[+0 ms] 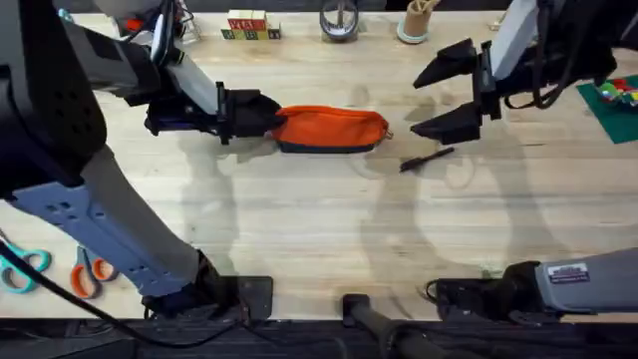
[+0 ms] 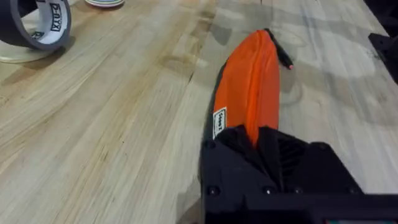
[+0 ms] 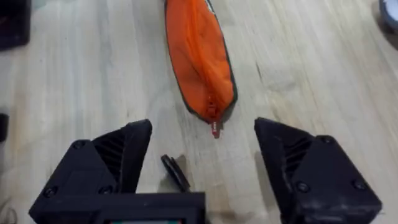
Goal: Unzip the bag, pick up the pens from the table one at a time and place them inside, then zip the bag closed.
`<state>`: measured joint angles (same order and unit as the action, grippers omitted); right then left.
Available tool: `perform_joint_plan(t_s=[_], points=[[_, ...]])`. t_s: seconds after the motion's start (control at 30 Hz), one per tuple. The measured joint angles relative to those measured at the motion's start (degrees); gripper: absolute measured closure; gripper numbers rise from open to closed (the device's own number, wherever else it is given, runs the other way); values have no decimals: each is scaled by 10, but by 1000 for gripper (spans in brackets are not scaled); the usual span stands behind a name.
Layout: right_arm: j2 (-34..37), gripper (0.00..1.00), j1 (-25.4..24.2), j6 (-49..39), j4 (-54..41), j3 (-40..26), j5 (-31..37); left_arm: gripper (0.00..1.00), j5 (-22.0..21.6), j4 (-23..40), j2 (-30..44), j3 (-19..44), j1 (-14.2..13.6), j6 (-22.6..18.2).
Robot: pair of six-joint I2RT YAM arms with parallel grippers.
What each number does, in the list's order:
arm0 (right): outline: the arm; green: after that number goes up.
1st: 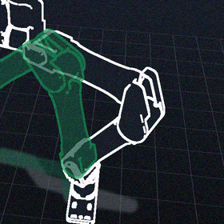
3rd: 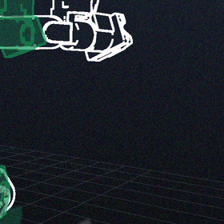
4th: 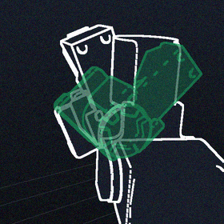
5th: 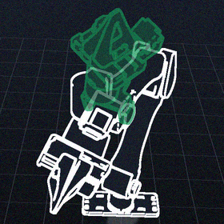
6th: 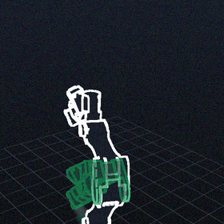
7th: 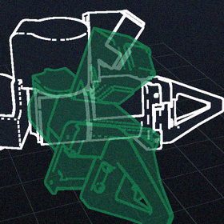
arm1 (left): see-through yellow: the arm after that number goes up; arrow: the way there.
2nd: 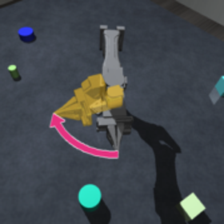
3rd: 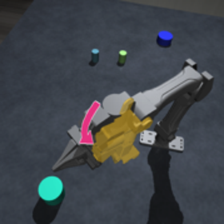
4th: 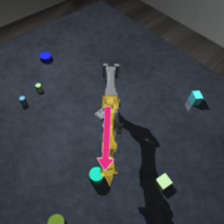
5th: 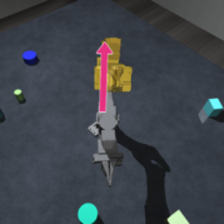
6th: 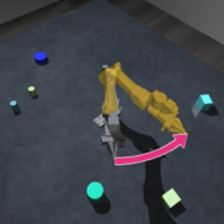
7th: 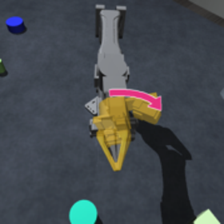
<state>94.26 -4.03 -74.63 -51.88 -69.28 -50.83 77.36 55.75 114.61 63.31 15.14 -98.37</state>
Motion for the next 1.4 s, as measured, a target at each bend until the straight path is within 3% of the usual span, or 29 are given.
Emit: perform_joint_plan(t_s=[0.4,0.8,1.4], points=[[4,4,0,0,2,-1,0,960,0,0,0,0,0,0],[78,5,0,0,7,-1,0,960,0,0,0,0,0,0],[82,4,0,-43,28,-1,-2,961,0,0,0,0,0,0]])
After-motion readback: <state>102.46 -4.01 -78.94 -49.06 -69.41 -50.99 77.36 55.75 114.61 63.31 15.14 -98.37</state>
